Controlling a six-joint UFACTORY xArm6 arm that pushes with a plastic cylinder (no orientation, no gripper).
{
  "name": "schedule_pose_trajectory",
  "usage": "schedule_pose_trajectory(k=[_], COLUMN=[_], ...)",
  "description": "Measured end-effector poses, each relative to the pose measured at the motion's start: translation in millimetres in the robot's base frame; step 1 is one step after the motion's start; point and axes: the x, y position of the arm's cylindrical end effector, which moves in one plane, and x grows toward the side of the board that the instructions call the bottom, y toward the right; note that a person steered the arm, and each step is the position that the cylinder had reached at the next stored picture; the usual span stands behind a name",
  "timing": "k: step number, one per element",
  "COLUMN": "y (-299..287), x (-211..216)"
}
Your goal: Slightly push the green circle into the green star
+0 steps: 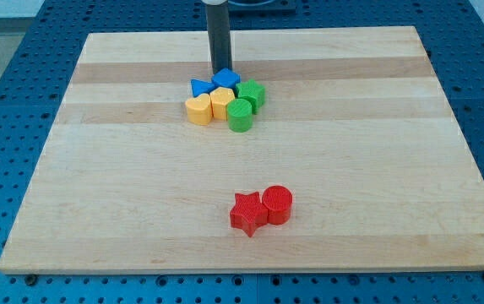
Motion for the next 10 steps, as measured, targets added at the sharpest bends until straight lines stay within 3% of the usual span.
schedule_pose_trajectory(k=[2, 4, 5, 7, 8, 10], y=[0.0, 57.8, 109.3, 162.0, 151.6, 52.3], x=[-6.6, -11.2, 9.8, 97.6, 143.6, 171.2])
